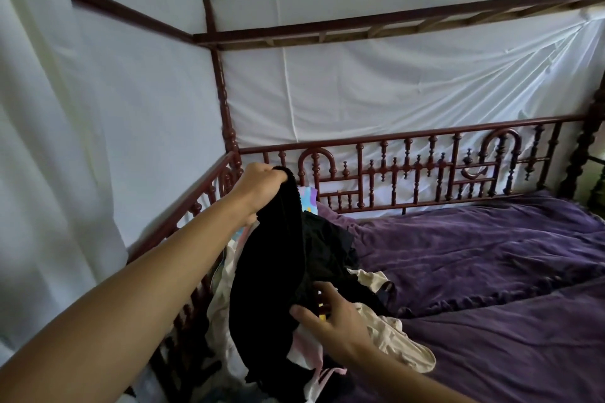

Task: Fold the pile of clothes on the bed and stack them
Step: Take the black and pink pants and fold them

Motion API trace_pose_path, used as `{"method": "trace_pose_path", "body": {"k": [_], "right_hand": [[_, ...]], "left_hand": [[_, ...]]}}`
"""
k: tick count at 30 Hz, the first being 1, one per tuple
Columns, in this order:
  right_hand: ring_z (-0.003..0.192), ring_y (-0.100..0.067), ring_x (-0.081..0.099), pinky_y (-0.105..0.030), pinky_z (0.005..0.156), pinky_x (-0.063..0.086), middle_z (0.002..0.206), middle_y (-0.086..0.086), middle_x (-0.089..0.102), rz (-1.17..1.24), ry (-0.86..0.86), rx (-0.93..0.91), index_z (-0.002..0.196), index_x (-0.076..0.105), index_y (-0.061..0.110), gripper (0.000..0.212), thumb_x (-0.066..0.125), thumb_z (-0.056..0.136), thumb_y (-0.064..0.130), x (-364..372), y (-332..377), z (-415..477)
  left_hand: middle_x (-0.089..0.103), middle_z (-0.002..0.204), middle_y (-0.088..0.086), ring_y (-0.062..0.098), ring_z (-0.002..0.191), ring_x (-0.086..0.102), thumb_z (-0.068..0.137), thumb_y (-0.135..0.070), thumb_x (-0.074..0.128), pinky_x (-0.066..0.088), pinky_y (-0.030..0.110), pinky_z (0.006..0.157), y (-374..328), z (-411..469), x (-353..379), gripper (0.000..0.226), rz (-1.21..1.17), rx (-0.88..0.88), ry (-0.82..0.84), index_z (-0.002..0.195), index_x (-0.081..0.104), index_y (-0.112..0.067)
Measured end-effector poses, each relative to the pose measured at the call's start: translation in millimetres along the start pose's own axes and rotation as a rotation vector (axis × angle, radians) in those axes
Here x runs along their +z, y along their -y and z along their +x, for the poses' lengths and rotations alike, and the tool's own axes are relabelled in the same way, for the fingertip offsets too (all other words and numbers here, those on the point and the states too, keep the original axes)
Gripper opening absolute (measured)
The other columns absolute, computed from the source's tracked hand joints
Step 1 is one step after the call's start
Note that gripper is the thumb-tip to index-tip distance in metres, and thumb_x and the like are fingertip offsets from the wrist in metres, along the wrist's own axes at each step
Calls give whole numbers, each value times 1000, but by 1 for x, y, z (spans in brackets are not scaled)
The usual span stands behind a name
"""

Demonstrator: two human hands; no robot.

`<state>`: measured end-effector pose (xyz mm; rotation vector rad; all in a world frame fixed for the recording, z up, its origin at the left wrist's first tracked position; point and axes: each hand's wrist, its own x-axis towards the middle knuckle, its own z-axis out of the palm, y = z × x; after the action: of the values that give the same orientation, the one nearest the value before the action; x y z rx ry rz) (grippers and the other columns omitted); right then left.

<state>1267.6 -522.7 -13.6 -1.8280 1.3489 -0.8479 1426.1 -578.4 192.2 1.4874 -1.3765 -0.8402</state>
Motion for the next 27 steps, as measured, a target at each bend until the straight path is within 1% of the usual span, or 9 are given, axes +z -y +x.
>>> {"method": "trace_pose_path", "body": {"k": [2,5,8,10,14,17,20,23,27], "right_hand": [[102,4,60,-25,84,51,111,25,63,53,3,-2,125,45,48,82,50,58,93,5,9,1],[89,7,63,-26,76,54,98,29,66,104,-19,-14,114,49,52,63,55,62,86,12,25,9],[84,-7,66,-33,71,52,89,17,69,-47,-86,35,106,54,43,31,55,76,50,7,26,18],[89,-15,66,-30,69,46,92,12,69,-210,-136,80,102,60,36,20,57,82,33,-13,11,23],[70,-2,58,-24,67,47,72,11,66,-66,-36,13,82,70,29,27,64,88,3,-80,-21,16],[66,3,56,-20,63,43,66,15,63,-264,-45,-9,76,70,26,35,62,84,-7,-127,-34,9],[85,-15,65,-33,77,51,85,3,71,-504,-204,46,95,73,14,37,58,71,-10,-174,-38,1],[83,-18,64,-36,76,53,88,-3,72,-540,-396,89,97,73,17,40,59,69,-8,-222,-32,-8],[54,-10,60,-23,55,50,70,-6,66,13,-575,185,95,72,8,27,56,83,-11,-283,-22,-15]], "left_hand": [[36,53,3,15,39,36,83,-10,51,27,19,39,1,1,-9,22,-31,5,35,63,45,-15],[37,51,1,13,36,37,83,-9,53,27,18,38,6,3,-11,26,-39,26,68,60,45,-17],[50,56,2,13,45,48,82,-3,55,36,19,42,15,9,-16,17,118,117,57,67,55,-12],[60,67,1,15,62,56,78,4,52,43,22,56,26,15,-31,19,349,218,49,73,62,-12],[59,84,3,18,77,57,72,7,50,39,25,61,68,24,-57,29,716,213,76,81,66,-15],[61,80,6,23,77,60,70,7,50,39,24,61,90,32,-54,30,854,237,85,82,66,-15],[65,84,8,22,78,59,73,6,54,41,25,69,90,47,-46,26,798,255,44,82,70,-12],[61,76,7,20,76,56,77,9,50,41,26,72,69,59,-24,24,575,239,35,81,70,-4],[54,61,12,22,59,50,77,8,47,37,26,54,19,66,21,18,207,168,16,78,65,5]]}}
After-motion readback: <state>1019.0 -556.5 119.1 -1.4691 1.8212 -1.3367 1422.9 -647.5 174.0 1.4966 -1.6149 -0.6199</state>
